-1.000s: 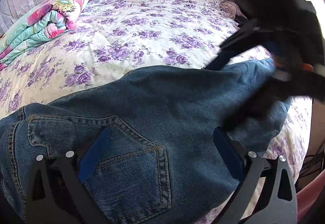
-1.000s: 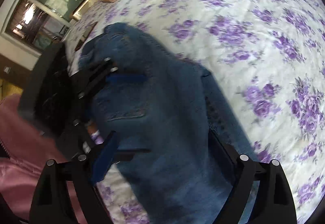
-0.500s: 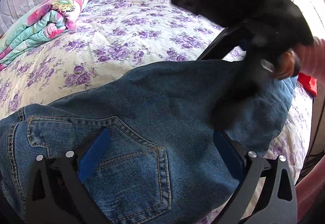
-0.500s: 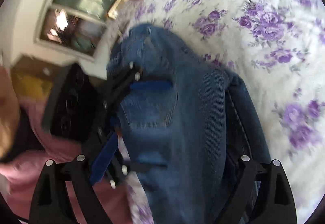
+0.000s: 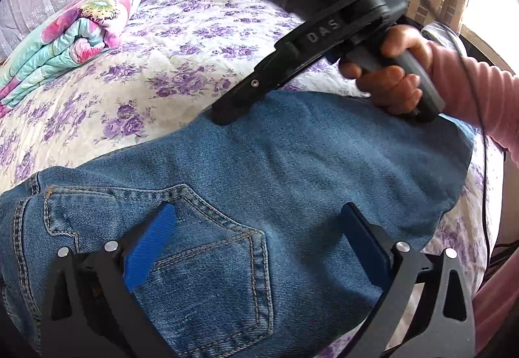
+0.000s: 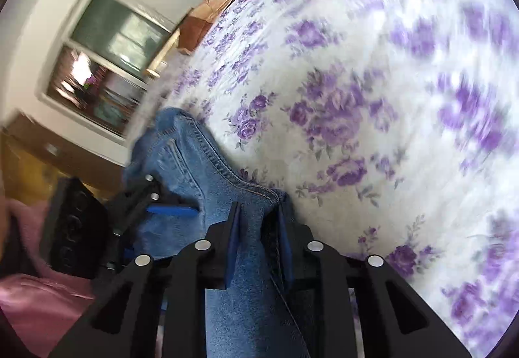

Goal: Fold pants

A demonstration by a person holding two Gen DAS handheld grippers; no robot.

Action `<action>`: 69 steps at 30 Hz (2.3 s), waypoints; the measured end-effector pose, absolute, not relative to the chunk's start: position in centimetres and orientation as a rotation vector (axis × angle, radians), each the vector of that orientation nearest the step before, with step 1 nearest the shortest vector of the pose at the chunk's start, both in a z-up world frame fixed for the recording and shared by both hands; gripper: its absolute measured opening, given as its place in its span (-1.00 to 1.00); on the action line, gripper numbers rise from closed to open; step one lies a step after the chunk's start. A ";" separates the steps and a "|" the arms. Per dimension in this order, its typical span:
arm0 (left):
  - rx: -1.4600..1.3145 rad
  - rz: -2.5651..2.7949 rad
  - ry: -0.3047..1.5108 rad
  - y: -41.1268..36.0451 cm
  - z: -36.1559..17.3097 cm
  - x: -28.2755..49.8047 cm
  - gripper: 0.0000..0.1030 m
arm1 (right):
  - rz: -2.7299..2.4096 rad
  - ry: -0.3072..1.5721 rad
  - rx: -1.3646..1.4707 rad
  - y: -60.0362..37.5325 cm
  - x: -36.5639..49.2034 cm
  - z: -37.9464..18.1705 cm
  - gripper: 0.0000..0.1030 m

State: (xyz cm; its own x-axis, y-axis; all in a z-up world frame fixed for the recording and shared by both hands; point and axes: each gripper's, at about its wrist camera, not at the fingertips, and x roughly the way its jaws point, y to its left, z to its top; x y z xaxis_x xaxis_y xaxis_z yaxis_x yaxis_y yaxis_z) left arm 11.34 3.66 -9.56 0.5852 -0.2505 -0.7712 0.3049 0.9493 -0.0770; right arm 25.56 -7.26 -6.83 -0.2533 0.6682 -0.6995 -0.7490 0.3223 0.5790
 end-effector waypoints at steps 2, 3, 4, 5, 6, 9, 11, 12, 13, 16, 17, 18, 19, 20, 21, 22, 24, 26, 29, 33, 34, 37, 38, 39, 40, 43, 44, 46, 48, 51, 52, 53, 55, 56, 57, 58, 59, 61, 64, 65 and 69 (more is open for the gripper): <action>0.068 -0.323 0.887 3.7 -9.5 11.3 0.91 | 1.207 1.122 -0.161 -8.3 24.7 -4.5 -0.04; 0.068 -0.323 0.886 3.7 -9.5 11.3 0.91 | 1.146 1.069 -0.176 -8.9 24.7 -3.7 -0.04; 0.068 -0.324 0.886 3.7 -9.5 11.4 0.91 | 1.090 1.003 -0.176 -9.7 24.0 -2.3 -0.04; 0.066 -0.325 0.886 3.8 -9.5 11.4 0.91 | 1.077 0.964 -0.155 -10.1 23.3 -1.4 -0.04; 0.064 -0.327 0.885 3.8 -9.5 11.4 0.91 | 1.090 0.928 -0.119 -10.7 22.2 -0.7 -0.04; 0.063 -0.327 0.884 3.8 -9.4 11.1 0.91 | 1.134 0.904 -0.056 -11.2 19.1 -0.6 -0.06; 0.064 -0.327 0.884 3.8 -9.4 11.1 0.91 | 1.121 0.920 -0.029 -11.8 17.7 -2.2 0.06; 0.063 -0.327 0.884 3.8 -9.4 11.1 0.91 | 1.104 0.942 -0.006 -11.9 17.3 -3.3 0.11; 0.062 -0.328 0.884 3.8 -9.4 11.1 0.91 | 1.072 0.965 0.013 -11.2 16.9 -4.1 0.16; 0.059 -0.331 0.884 3.8 -9.4 10.9 0.91 | 1.055 0.989 0.038 -12.5 16.6 -6.5 0.15; 0.061 -0.330 0.884 3.7 -9.4 10.8 0.91 | 1.057 0.969 -0.021 -13.0 16.2 -6.3 0.15; 0.063 -0.329 0.884 3.7 -9.4 10.8 0.91 | 1.036 0.954 -0.077 -13.6 16.0 -6.0 0.15; 0.063 -0.329 0.884 3.7 -9.4 10.7 0.91 | 1.003 0.940 -0.120 -14.1 15.5 -5.9 0.15; 0.062 -0.329 0.884 3.7 -9.4 10.7 0.91 | 0.963 0.912 -0.181 -15.5 15.2 -5.8 0.15; 0.062 -0.329 0.883 3.7 -9.4 10.7 0.91 | 0.926 0.892 -0.229 -17.0 14.9 -5.9 0.19; 0.062 -0.327 0.884 3.6 -9.4 10.6 0.91 | 0.847 0.875 -0.297 -18.4 14.7 -5.9 0.33; 0.063 -0.328 0.882 3.6 -9.4 10.6 0.91 | 0.623 0.834 -0.439 -22.7 14.5 -6.5 0.90; 0.064 -0.331 0.881 3.5 -9.3 10.6 0.91 | 0.476 0.840 -0.411 -28.3 14.7 -7.1 0.93; 0.065 -0.318 0.895 3.4 -8.9 10.4 0.91 | 0.378 0.896 -0.126 -35.2 14.5 -6.6 0.93; -0.054 -0.407 0.863 2.7 -6.4 8.7 0.91 | 0.368 0.746 0.031 -35.9 10.0 -3.4 0.85; -0.066 -0.419 0.848 2.2 -6.0 8.4 0.91 | 0.390 0.702 0.041 -34.9 8.6 -2.8 0.69; 0.020 -0.406 0.819 -1.0 -6.2 8.1 0.91 | 0.399 0.698 0.005 -31.8 7.1 -3.6 0.17; 0.073 -0.375 0.862 -2.1 -7.4 8.3 0.91 | 0.369 0.738 -0.033 -30.7 7.1 -4.7 0.03; 0.112 -0.360 0.919 -2.7 -8.9 8.4 0.91 | 0.333 0.801 -0.075 -30.1 7.0 -6.4 0.03; 0.135 -0.353 0.947 -3.0 -9.9 8.2 0.91 | 0.323 0.838 -0.098 -30.1 6.7 -7.9 0.04; 0.221 -0.360 0.896 -3.0 -9.9 5.7 0.91 | 0.347 0.817 -0.126 -31.1 4.4 -7.7 0.12; 0.220 -0.374 0.912 -2.9 -9.3 5.4 0.91 | 0.347 0.825 -0.126 -31.4 4.1 -7.2 0.26; 0.178 -0.383 0.900 -2.7 -7.9 5.4 0.91 | 0.339 0.800 -0.095 -32.2 4.0 -5.9 0.36; 0.116 -0.395 0.835 -3.3 -6.0 6.1 0.91 | 0.328 0.721 -0.045 -32.9 5.0 -4.4 0.41; 0.113 -0.376 0.805 -5.5 -5.7 7.9 0.91 | 0.256 0.692 0.009 -33.6 6.9 -4.6 0.48; 0.124 -0.365 0.826 -5.9 -6.4 8.4 0.91 | 0.244 0.734 0.005 -33.7 7.7 -5.6 0.48; 0.146 -0.351 0.881 -6.4 -7.7 9.1 0.91 | 0.229 0.813 -0.013 -33.7 8.5 -7.2 0.48; 0.170 -0.328 0.969 -6.2 -10.3 9.6 0.92 | 0.256 0.811 -0.033 -34.1 8.1 -8.3 0.49; 0.154 -0.345 0.927 -5.5 -10.4 8.8 0.92 | 0.261 0.817 -0.036 -34.2 7.8 -8.0 0.49; 0.157 -0.347 0.931 -5.3 -10.3 8.6 0.92 | 0.253 0.826 -0.035 -34.2 7.8 -7.5 0.49; 0.154 -0.341 0.951 -5.2 -9.8 8.7 0.92 | 0.264 0.799 -0.012 -34.1 7.8 -6.6 0.49; 0.119 -0.336 0.961 -5.1 -8.9 9.1 0.91 | 0.293 0.764 0.009 -33.8 7.9 -5.9 0.49; 0.034 -0.358 0.900 -5.2 -7.0 10.1 0.91 | 0.345 0.723 0.018 -32.2 9.1 -4.8 0.48; 0.039 -0.380 0.864 -6.9 -6.4 11.8 0.91 | 0.376 0.750 -0.007 -29.7 11.7 -5.2 0.42; 0.068 -0.362 0.899 -7.6 -7.2 12.6 0.91 | 0.391 0.803 -0.031 -29.0 13.0 -6.3 0.36; 0.115 -0.339 0.952 -7.9 -10.2 13.0 0.92 | 0.423 0.841 -0.134 -29.0 13.7 -7.4 0.34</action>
State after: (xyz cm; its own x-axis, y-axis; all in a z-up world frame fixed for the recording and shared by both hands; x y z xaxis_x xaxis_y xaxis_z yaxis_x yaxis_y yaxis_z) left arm 13.02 -7.93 -10.20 0.5323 -0.2336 -0.8137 0.3337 0.9412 -0.0519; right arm 13.74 -28.96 -7.40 0.5890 0.3099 -0.7464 -0.4142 0.9088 0.0505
